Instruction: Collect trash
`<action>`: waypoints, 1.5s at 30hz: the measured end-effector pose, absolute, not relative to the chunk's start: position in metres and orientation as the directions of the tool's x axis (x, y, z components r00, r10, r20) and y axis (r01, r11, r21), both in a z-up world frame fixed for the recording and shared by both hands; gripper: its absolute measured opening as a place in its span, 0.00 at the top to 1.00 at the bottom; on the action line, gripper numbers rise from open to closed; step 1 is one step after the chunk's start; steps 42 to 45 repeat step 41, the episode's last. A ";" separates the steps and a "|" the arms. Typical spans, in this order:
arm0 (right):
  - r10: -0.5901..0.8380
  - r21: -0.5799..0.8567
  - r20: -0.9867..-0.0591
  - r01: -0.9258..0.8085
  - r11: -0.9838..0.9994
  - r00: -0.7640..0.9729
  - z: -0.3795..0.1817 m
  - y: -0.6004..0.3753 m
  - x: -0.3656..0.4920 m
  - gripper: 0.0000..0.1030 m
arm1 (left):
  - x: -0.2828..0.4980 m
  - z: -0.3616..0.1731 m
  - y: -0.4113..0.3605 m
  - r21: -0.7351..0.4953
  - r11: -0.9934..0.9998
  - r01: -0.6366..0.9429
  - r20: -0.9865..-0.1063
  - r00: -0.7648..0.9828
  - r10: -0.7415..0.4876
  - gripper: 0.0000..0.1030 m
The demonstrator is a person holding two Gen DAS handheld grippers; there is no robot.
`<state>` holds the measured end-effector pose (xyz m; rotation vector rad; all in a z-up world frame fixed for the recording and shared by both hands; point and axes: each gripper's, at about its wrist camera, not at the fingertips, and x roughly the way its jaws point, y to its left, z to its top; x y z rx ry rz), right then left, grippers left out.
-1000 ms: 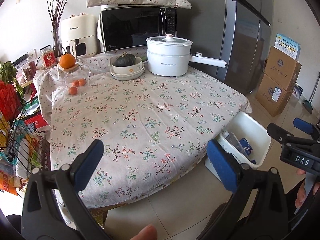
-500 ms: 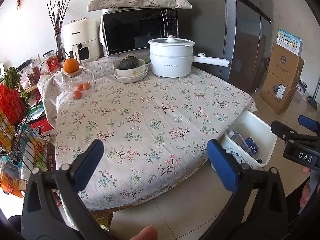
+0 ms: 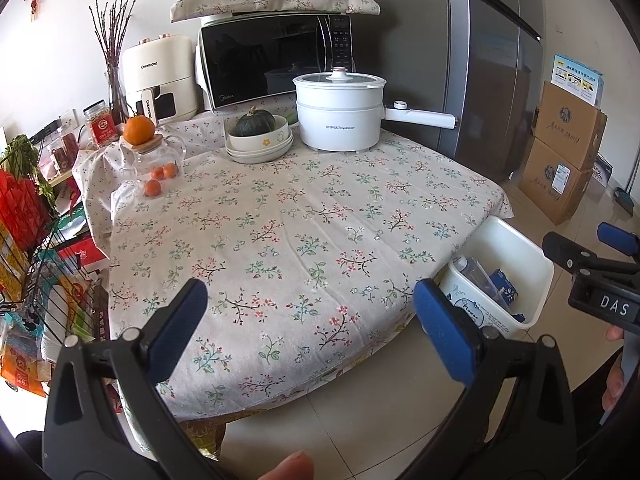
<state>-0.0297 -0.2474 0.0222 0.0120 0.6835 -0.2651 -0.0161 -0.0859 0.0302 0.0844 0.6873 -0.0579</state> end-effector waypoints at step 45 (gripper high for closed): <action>-0.231 -0.086 -0.623 0.228 0.970 0.747 0.021 -0.242 -0.031 0.00 | -0.014 0.024 -0.090 0.067 0.993 0.098 -0.671 0.741 -0.028 0.01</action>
